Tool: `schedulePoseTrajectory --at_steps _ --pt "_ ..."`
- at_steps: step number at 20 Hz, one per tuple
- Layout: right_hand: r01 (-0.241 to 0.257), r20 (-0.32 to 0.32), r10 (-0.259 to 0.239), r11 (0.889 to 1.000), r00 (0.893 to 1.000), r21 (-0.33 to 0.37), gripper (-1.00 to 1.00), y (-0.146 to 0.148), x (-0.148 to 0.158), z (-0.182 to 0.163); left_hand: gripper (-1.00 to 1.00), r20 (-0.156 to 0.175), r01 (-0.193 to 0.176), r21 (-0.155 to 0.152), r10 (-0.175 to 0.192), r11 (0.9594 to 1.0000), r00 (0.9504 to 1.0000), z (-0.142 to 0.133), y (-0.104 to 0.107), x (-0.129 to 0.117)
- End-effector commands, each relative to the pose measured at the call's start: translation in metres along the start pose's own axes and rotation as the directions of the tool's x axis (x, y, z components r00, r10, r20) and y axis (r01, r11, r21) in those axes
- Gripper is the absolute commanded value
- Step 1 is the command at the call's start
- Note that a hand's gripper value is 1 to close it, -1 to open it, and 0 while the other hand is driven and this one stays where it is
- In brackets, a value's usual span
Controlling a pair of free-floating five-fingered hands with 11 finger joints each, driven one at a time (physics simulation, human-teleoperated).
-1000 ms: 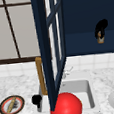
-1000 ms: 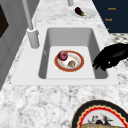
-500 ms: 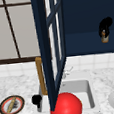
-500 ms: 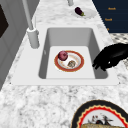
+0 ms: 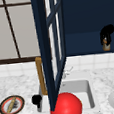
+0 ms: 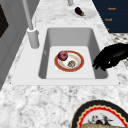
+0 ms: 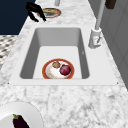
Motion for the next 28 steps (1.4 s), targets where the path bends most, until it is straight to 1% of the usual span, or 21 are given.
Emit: schedulePoseTrajectory --at_steps 1,4,8,10,11,12,13,17,20,24,26,28 --pt "0.0 0.0 0.0 1.0 1.0 0.0 1.0 0.034 0.0 0.008 0.0 0.0 0.0 0.0 0.0 1.0 1.0 0.0 0.0 0.0" --pt "-0.002 -0.002 0.002 1.0 1.0 -0.002 1.0 0.066 0.001 0.008 0.0 0.0 0.0 0.0 0.0 1.0 1.0 0.0 0.0 0.0" --pt "-0.027 -0.032 0.027 1.0 0.999 -0.001 1.0 0.114 0.0 0.0 0.0 0.0 0.0 0.0 0.0 1.0 1.0 0.0 0.0 0.0" --pt "-0.029 -0.041 0.029 1.0 0.999 -0.002 1.0 0.137 0.0 -0.002 0.0 0.0 0.0 0.0 0.0 1.0 1.0 0.0 0.0 0.0" --pt "-0.016 -0.052 0.016 1.0 0.999 -0.009 1.0 0.148 -0.003 -0.002 0.0 0.0 0.0 0.0 0.0 1.0 1.0 0.0 0.0 0.0" --pt "-0.007 -0.049 0.007 1.0 0.999 -0.017 1.0 0.158 -0.006 -0.004 0.0 0.0 0.0 0.0 0.0 1.0 1.0 0.0 0.0 0.0" --pt "0.014 -0.036 -0.016 0.999 0.999 -0.037 1.0 0.167 -0.007 -0.007 0.0 0.0 0.0 0.0 0.0 1.0 1.0 0.0 0.0 0.0" --pt "0.034 -0.024 -0.035 0.997 0.999 -0.065 1.0 0.203 -0.016 -0.018 0.0 0.0 0.0 0.0 0.0 1.0 1.0 0.0 0.0 0.0" --pt "0.047 -0.019 -0.048 0.998 0.999 -0.047 1.0 0.218 -0.026 -0.037 0.0 0.0 0.0 0.0 0.0 1.0 1.0 0.0 0.0 0.0" --pt "0.07 -0.016 -0.071 0.996 0.997 -0.048 1.0 0.243 -0.04 -0.057 0.0 0.0 0.0 0.0 0.0 1.0 1.0 0.0 0.0 0.0" --pt "0.085 -0.013 -0.086 0.995 0.996 -0.049 1.0 0.248 -0.049 -0.073 0.0 0.0 0.0 0.0 0.0 1.0 1.0 0.0 0.0 0.0" --pt "0.085 0.006 -0.085 0.995 0.996 -0.044 1.0 0.25 -0.055 -0.092 0.0 0.0 0.0 0.0 0.0 1.0 1.0 0.0 0.0 0.0"
